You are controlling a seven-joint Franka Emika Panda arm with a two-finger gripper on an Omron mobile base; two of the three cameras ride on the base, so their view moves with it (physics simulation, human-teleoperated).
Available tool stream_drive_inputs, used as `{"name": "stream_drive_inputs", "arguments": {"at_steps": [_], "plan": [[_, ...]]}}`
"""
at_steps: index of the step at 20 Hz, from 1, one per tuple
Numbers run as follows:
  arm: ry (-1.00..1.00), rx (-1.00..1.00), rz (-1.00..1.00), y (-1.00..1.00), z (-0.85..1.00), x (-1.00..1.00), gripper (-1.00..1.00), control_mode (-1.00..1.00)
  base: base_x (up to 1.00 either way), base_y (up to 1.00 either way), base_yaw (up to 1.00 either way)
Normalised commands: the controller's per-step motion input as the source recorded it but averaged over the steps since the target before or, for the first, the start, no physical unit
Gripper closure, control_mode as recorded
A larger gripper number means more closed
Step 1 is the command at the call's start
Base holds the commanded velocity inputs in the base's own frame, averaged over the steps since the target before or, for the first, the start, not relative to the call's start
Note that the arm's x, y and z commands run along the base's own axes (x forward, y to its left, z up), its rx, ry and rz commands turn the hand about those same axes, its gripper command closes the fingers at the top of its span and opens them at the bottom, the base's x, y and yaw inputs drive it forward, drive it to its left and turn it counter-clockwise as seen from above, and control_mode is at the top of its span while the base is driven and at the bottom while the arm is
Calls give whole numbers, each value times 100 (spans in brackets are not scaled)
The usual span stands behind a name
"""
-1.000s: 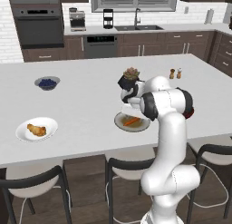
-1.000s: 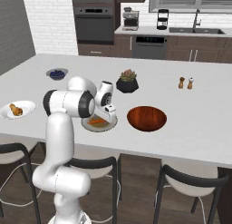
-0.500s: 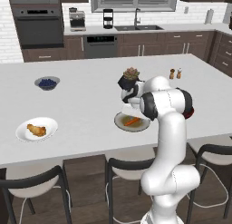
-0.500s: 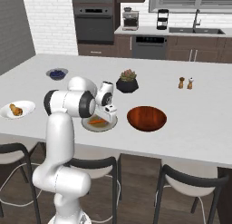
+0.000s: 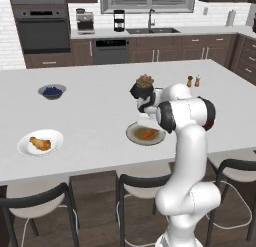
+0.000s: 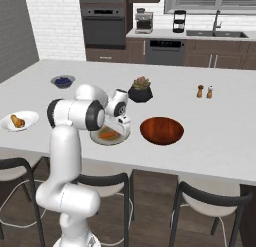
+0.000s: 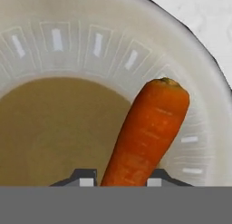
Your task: Pick the chicken drumstick and carrot from their plates and place them in the bowl. Then put the bowl in the fridge.
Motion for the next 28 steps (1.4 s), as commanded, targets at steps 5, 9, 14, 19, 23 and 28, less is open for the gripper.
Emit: {"name": "stream_drive_inputs", "arguments": {"at_steps": [5, 9, 14, 19, 23, 28], "plan": [[-12, 4, 0, -20, 65, -67, 100, -100, 0, 0, 0], [-7, 1, -4, -38, 57, -47, 100, -100, 0, 0, 0], [-11, -4, -11, -44, 46, -43, 100, -100, 0, 0, 0], [-2, -9, -24, -45, 52, -8, 100, -100, 0, 0, 0], [-1, 0, -24, -61, 53, 0, 100, -100, 0, 0, 0], [0, 0, -14, -75, 20, 15, 100, -100, 0, 0, 0]]}}
